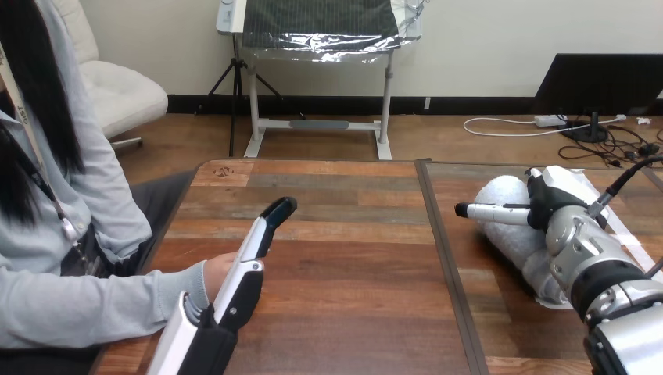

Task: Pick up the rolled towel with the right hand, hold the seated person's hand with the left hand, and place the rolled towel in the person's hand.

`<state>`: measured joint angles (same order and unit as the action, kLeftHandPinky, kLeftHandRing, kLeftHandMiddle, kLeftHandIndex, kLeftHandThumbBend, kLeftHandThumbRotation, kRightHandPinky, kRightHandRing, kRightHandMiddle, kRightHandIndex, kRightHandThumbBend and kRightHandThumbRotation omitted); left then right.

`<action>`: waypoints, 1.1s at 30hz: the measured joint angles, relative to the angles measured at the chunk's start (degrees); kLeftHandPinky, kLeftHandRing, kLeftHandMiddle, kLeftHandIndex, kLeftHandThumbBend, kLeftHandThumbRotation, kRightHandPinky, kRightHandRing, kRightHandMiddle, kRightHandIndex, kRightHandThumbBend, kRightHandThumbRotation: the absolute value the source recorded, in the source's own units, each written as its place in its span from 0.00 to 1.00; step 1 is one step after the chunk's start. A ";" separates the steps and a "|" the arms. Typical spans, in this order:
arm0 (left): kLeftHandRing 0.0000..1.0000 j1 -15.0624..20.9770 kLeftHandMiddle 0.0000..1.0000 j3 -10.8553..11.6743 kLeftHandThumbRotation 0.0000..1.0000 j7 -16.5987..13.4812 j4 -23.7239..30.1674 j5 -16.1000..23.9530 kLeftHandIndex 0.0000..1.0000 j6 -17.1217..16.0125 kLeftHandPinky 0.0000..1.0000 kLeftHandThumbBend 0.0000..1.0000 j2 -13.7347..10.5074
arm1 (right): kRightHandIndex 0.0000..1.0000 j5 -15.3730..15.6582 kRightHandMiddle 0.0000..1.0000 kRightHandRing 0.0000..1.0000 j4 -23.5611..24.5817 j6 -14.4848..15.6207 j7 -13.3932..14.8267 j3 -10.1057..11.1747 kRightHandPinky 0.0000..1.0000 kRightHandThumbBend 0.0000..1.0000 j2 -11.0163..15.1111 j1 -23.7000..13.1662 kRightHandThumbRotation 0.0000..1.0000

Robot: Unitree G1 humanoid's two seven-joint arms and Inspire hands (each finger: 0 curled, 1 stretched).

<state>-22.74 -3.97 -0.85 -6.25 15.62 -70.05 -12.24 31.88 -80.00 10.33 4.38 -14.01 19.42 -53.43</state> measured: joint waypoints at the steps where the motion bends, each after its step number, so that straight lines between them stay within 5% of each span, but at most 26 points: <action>1: 1.00 -0.15 1.00 -0.01 0.75 0.09 0.21 -0.18 1.00 0.00 1.00 1.00 -0.02 | 1.00 0.00 1.00 1.00 0.03 -0.06 0.17 0.01 0.00 1.00 -0.01 0.14 0.70; 33: 1.00 -2.67 1.00 2.84 0.73 0.90 2.66 -1.24 1.00 -1.17 1.00 1.00 -0.20 | 1.00 -1.12 1.00 1.00 1.08 -1.24 2.25 1.56 0.00 1.00 -0.78 2.28 0.67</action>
<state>-25.41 -1.13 0.05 -3.59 14.38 -71.22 -12.45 30.76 -78.91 9.09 6.63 -12.45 18.64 -51.15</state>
